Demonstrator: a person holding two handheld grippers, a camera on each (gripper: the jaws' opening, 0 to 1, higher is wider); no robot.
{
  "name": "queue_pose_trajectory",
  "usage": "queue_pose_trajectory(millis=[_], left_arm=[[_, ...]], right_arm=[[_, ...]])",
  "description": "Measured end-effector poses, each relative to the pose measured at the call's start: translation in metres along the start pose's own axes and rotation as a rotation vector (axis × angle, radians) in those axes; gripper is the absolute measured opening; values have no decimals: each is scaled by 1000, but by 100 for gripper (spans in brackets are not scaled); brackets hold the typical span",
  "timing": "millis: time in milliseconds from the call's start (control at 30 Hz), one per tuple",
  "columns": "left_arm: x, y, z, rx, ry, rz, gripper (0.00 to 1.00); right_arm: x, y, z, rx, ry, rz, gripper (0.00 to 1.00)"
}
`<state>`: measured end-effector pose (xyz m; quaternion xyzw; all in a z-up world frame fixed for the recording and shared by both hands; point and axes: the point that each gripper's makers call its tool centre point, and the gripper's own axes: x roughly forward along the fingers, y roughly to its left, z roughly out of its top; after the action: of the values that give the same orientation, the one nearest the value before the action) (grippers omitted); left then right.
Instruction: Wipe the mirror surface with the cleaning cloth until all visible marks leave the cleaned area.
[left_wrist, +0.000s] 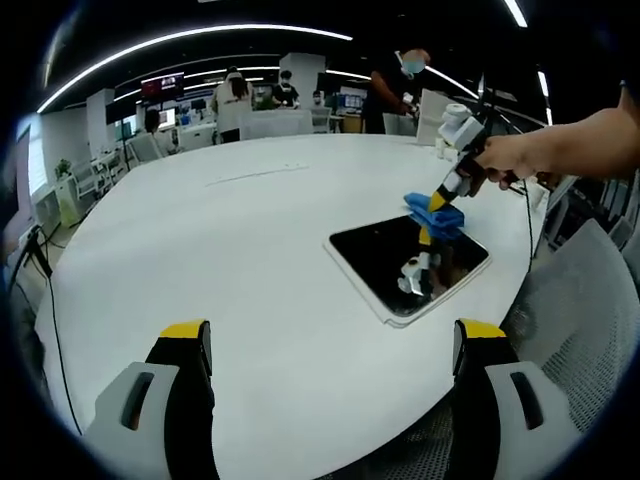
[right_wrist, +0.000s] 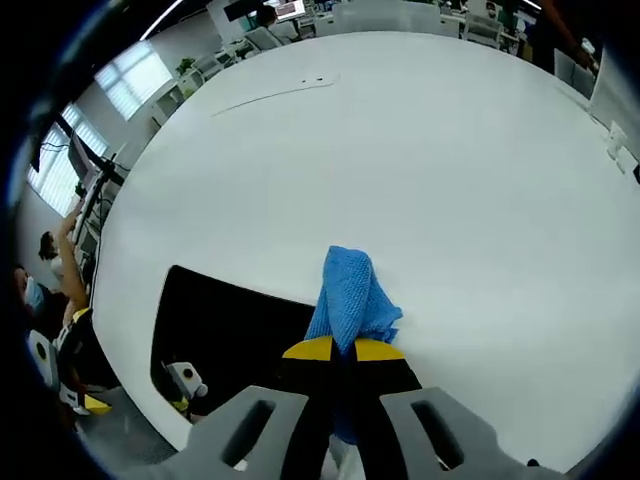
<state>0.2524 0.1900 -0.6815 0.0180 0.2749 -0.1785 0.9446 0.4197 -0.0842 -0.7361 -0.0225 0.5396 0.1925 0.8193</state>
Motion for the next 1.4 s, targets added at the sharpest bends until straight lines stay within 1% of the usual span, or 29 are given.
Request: queue_pose_trajectory(millis=[33,67,133,200,300,367,400,433,500,533,633,733,800,833,867,900,933,967,1000,1033,1067,1167,1200,1233,1267,1300,1333,1367,1400], left_arm=[[0,1,2,3,-11,4,99],[0,1,3,2,-17,5,99],[-1,2,2,-15,-17,8,99],[-1,5,3,-22,-21,27,99],[-1,2,3,-12,-20,20,99],[-2,2,4,-5,-22,22,99],[-2,3,5,-8,-26,24,99],[-2,3,5,-11,-26,26,99],[-3,4,6,-14,-30,30,99],[-3,4,6,-14,-33,33,99],[-4,5,8,-13,-39,39,99],[-3,4,7,-9,-32,37,99],[-3,4,6,-7,-27,39,99],[-3,5,6,-6,-24,41,99],[-4,6,5,-10,-22,42,99],[-3,6,5,-13,-22,42,99],[-3,6,6,-15,-23,43,99],[-3,6,6,-18,-26,42,99],[-4,7,6,-26,-31,45,99],[-5,8,5,-31,-25,53,99],[-5,11,4,-24,-15,69,99],[-6,12,9,-12,-44,69,99],[-6,12,8,-16,-40,68,99],[-5,13,5,-20,-22,69,99],[-4,13,4,-20,-19,70,99],[-5,13,5,-22,-26,71,99],[-5,14,6,-27,-34,72,99],[-6,15,6,-31,-36,75,99],[-6,16,6,-37,-35,78,99]], right_arm=[[-3,-1,2,-2,-14,-3,0],[-9,0,0,-10,-17,-3,0],[-18,-2,1,2,-24,9,0],[-28,-7,3,0,-41,2,0],[-44,-17,4,-6,-60,-8,0],[-58,-29,0,-4,-68,-17,0],[-62,-34,-2,14,-71,-14,0],[-67,-42,-7,42,-70,-15,0],[-75,-54,-16,53,-71,-23,0],[-74,-61,-19,59,-66,-29,0],[-76,-75,-37,76,-47,-37,0],[-67,-83,-52,92,-17,-41,0],[-59,-81,-61,81,13,-16,0],[-55,-82,-66,68,27,-15,0],[-49,-87,-74,28,48,-38,0],[-45,-88,-76,28,45,-41,0],[-42,-84,-82,9,63,-11,0],[-40,-84,-85,13,72,-6,0],[-40,-84,-87,10,66,-14,0],[-40,-83,-85,-15,44,-13,1],[-44,-80,-85,-74,25,-22,1],[-40,-82,-83,-126,0,-56,1],[-41,-81,-84,-131,-8,-59,2],[-41,-80,-85,-135,-16,-53,3],[-43,-78,-85,-133,-22,-46,6],[-44,-77,-84,-123,-33,-33,11],[-46,-77,-83,-120,-43,-28,22],[-49,-79,-80,-123,-65,-28,30],[-55,-81,-70,-129,-126,-24,38]])
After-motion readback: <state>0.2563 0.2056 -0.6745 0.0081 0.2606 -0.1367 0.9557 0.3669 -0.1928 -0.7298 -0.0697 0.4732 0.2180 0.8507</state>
